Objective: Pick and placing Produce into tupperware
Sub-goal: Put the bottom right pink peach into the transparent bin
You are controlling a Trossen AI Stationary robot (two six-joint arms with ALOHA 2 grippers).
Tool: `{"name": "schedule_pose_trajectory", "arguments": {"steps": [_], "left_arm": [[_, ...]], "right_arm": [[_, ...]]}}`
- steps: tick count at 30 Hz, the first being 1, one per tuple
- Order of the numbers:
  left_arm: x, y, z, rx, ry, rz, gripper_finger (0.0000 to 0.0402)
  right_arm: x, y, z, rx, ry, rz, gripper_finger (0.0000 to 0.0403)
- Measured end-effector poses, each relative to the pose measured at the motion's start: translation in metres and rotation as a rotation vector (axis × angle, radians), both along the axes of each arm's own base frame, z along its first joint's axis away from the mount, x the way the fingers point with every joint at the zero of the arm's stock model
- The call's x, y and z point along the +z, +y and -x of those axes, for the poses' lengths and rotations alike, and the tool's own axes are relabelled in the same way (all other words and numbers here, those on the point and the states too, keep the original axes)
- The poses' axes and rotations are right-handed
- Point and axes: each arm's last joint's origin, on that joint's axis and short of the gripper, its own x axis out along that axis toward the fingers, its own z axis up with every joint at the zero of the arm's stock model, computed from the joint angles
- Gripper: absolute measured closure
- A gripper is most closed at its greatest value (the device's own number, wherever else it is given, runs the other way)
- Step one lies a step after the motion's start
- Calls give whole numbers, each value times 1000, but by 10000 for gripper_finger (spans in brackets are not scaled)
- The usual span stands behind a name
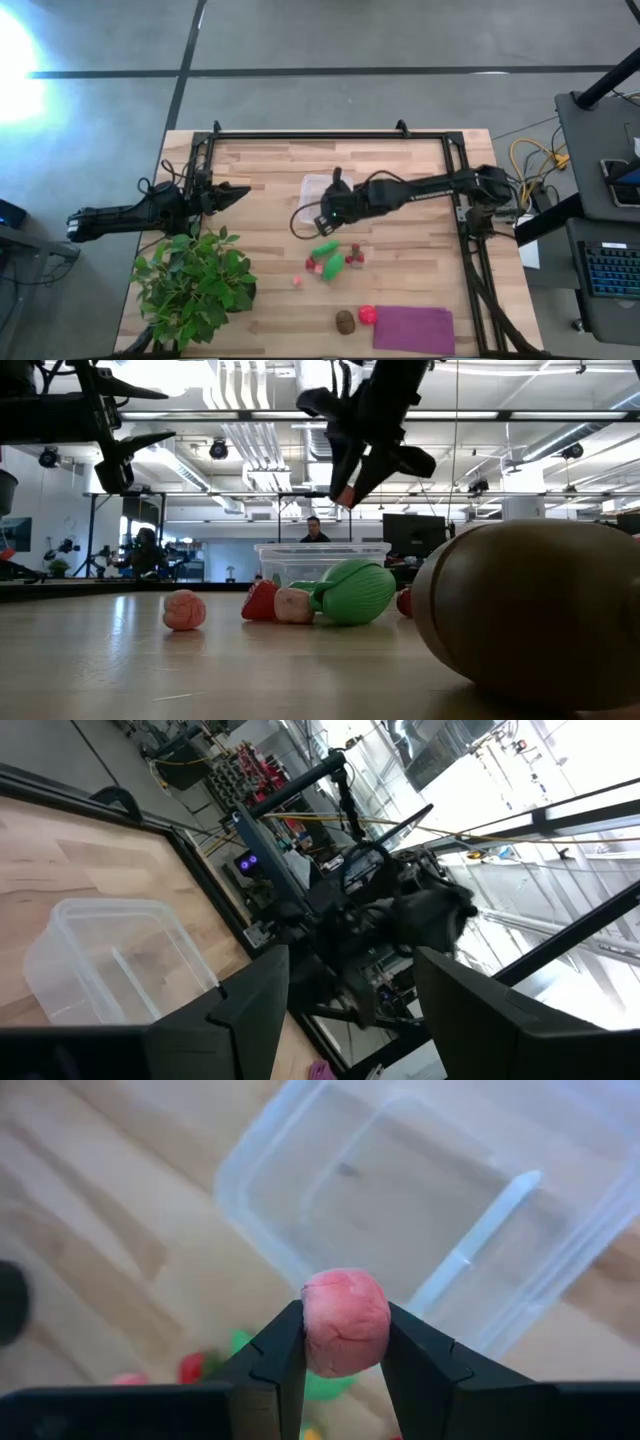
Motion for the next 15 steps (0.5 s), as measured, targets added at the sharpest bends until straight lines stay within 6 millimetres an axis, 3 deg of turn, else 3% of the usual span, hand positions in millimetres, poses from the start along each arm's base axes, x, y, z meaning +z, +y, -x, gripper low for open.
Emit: {"name": "schedule_pose_trajectory", "arguments": {"steps": [9, 15], "left_arm": [[0, 0, 0, 0, 0, 0, 201], [0, 0, 0, 0, -1, 0, 201]], "right_arm": [[-4, -23, 3, 19, 71, 32, 296], [-22, -30, -1, 42, 137, -13, 294]]}}
